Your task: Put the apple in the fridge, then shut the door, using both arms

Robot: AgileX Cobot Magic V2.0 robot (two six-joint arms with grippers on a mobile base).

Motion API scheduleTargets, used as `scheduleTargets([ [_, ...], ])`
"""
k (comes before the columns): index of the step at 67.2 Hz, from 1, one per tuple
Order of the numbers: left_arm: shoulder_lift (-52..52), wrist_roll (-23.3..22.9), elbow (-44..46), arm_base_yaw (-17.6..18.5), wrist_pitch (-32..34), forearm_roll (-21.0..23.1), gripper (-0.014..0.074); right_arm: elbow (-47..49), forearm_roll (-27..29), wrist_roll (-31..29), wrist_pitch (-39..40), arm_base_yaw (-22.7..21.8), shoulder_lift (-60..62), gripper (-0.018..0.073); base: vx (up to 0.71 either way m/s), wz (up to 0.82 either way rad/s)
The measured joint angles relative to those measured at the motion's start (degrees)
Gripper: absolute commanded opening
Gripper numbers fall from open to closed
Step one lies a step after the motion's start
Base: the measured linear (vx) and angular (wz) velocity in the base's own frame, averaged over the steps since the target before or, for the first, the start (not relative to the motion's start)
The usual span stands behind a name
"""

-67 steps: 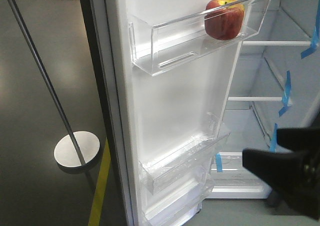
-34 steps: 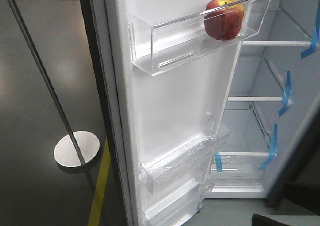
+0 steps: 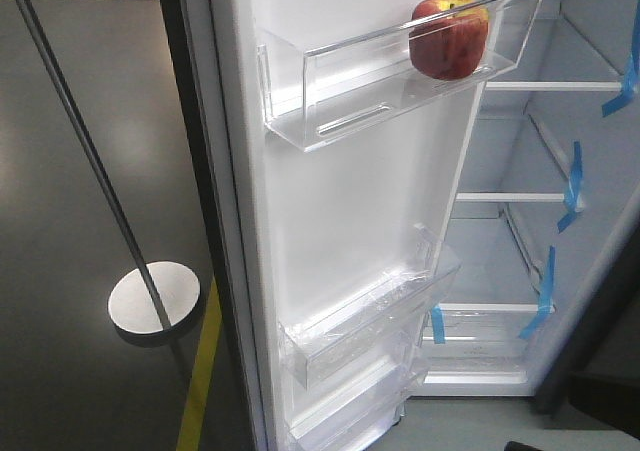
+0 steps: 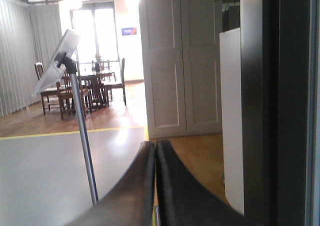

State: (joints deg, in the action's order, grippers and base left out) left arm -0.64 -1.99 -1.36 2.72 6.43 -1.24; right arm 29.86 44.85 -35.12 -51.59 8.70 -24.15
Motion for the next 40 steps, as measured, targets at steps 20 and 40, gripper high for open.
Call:
scheduleTargets([
  [20,0.0,-5.0,0.0,0.0,5.4,0.2,-0.0006,0.0,0.0,0.0,0.0,0.0,0.0,0.058,0.0,0.0],
  [40,6.2,-5.8,10.6,0.0,-2.7,2.5,-0.0006,-0.1,0.0,0.0,0.0,0.0,0.0,0.058,0.0,0.0],
])
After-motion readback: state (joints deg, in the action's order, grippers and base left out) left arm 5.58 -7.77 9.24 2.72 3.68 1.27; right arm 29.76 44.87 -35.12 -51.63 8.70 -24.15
